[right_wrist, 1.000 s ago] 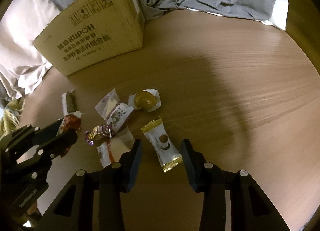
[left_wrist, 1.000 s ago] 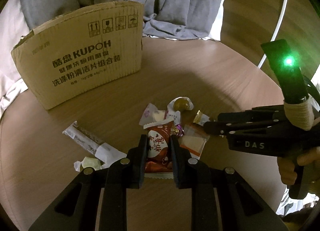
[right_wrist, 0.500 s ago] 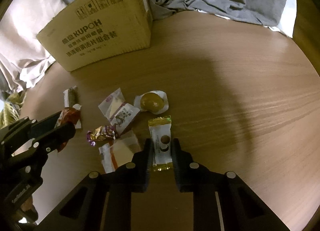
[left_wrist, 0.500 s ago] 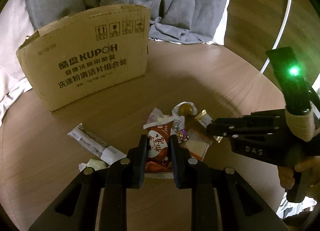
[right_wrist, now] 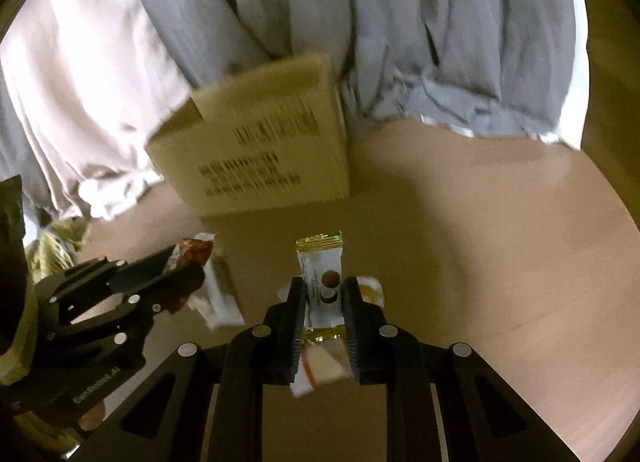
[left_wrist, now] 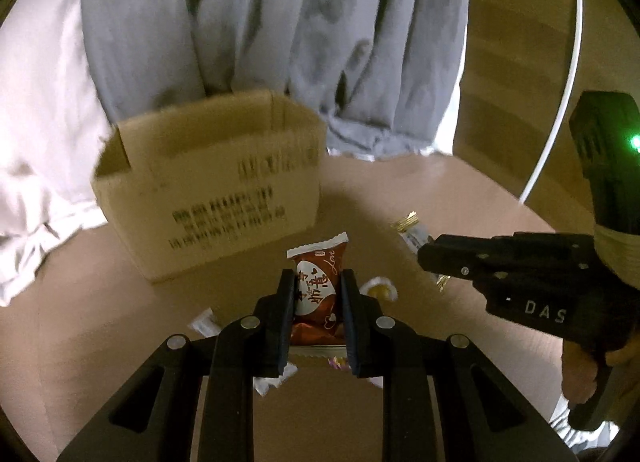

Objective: Organize snacks
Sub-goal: 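Carry both snacks over the box and open both tools to drop them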

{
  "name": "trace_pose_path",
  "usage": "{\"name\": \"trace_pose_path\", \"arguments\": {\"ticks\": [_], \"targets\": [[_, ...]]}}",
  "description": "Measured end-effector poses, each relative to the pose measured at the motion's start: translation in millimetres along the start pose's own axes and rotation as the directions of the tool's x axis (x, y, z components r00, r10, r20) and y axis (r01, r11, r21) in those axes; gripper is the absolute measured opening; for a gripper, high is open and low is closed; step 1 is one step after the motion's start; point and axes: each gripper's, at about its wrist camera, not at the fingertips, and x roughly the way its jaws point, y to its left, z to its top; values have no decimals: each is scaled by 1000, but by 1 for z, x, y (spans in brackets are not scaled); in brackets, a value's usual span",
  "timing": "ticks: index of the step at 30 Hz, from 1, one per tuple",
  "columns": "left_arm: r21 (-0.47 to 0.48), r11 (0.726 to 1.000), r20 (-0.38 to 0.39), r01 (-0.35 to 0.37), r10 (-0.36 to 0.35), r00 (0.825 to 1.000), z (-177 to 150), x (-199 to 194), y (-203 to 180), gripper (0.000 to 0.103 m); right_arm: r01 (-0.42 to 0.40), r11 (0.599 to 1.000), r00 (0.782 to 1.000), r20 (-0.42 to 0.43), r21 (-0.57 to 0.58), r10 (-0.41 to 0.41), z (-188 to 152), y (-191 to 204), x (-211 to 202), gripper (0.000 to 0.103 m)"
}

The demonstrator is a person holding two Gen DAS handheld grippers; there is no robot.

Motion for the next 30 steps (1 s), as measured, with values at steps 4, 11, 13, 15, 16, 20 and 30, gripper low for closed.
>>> {"name": "trace_pose_path", "arguments": {"ticks": [4, 11, 13, 15, 16, 20, 30], "targets": [[1, 1000, 52, -21, 21, 998, 26, -15, 10, 22, -29, 999, 997, 66, -19, 30, 20, 13, -12, 20], [4, 998, 145, -67, 65, 987, 59, -39, 29, 22, -78, 996, 981, 172, -47, 85, 60, 34, -24, 20], [6, 997, 168, -82, 79, 983, 67, -43, 34, 22, -89, 994, 976, 192, -56, 98, 69, 40, -25, 20], [1, 996, 186, -93, 91, 978, 74, -48, 40, 22, -101, 993, 971, 213, -67, 113, 78, 46, -27, 20], [-1, 995, 193, -97, 95, 976, 78, -49, 42, 22, -104, 992, 967, 224, -72, 118, 83, 48, -28, 20], [-3, 992, 223, -125, 123, 967, 93, -52, 51, 22, -113, 989, 955, 262, -100, 136, 105, 58, -31, 20], [-18, 985, 216, -172, 171, 961, 124, -38, 82, 22, -135, 981, 955, 246, -138, 166, 147, 71, -12, 20]]}}
